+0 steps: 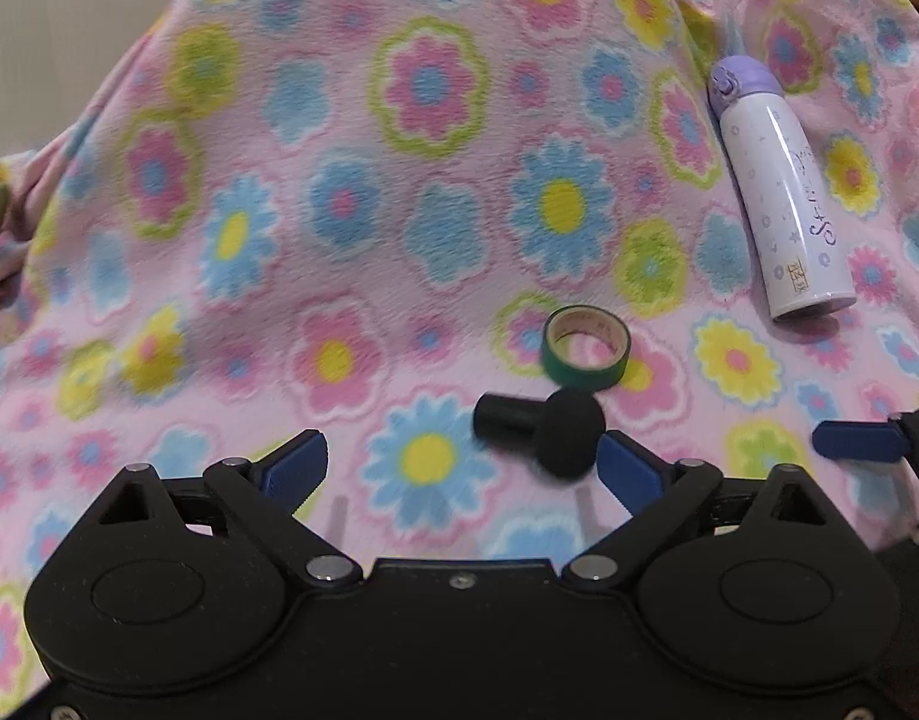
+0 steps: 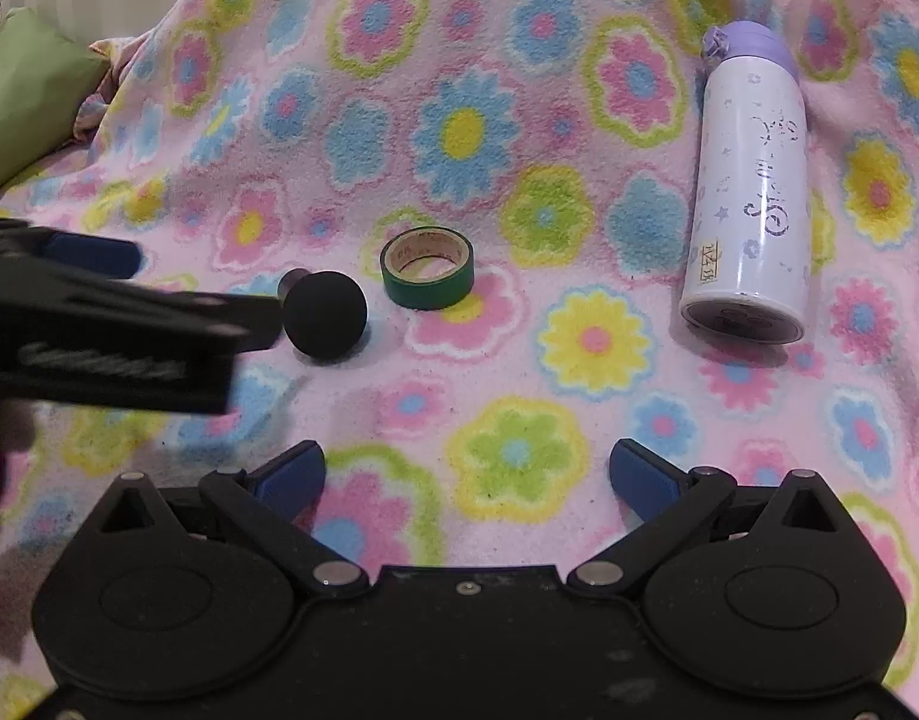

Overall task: Organize soft objects
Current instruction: 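Close the left tool on the black sponge-tipped applicator, then lower the right tool onto the green tape roll and close on it, then carry the black applicator and green tape roll over the basket with both tools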

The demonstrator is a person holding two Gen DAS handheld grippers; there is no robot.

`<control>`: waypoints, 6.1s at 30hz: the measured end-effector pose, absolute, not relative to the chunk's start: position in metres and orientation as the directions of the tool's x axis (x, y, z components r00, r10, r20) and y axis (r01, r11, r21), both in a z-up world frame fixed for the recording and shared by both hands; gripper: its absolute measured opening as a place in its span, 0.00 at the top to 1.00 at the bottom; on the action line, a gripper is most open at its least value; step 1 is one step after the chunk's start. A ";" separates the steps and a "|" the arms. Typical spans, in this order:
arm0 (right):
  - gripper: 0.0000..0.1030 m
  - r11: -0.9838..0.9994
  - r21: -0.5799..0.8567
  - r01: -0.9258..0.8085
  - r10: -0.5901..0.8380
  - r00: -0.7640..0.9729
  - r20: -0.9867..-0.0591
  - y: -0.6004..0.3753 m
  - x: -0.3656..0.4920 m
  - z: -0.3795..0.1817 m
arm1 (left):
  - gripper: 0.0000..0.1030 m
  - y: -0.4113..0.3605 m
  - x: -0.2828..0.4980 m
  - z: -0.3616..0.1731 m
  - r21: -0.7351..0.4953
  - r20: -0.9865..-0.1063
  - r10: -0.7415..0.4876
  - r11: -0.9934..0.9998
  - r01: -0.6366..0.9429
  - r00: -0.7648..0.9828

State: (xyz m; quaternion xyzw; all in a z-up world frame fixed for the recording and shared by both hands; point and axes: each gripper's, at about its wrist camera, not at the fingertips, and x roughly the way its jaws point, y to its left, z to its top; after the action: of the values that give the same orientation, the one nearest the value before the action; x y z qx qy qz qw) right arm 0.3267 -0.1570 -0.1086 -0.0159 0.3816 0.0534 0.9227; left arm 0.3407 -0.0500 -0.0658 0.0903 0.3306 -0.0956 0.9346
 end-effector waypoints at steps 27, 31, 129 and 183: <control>0.01 0.994 0.020 -0.105 0.089 0.705 -0.703 -0.159 0.328 -0.109 | 0.46 -0.045 0.358 -0.069 -0.005 -0.652 -0.234 0.953 0.304 0.722; 0.01 0.994 0.019 -0.105 0.088 0.705 -0.704 -0.159 0.328 -0.110 | 0.46 -0.023 0.352 -0.067 0.024 -0.646 -0.151 0.976 0.218 0.748; 0.54 0.990 0.129 0.049 0.060 0.685 -0.726 -0.152 0.289 -0.071 | 0.46 0.017 0.344 -0.093 -0.007 -0.625 -0.085 0.995 0.103 0.776; 0.54 0.965 0.261 -0.012 0.191 0.716 -0.671 -0.156 0.203 -0.004 | 0.47 0.001 0.252 -0.004 0.031 -0.668 -0.033 0.997 0.072 0.744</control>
State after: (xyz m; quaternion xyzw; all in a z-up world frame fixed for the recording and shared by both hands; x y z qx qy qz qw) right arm 0.2031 -0.1563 -0.0041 0.1195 0.3726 0.0553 0.9186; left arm 0.2519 0.0008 -0.0042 0.0275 0.3568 -0.0282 0.9334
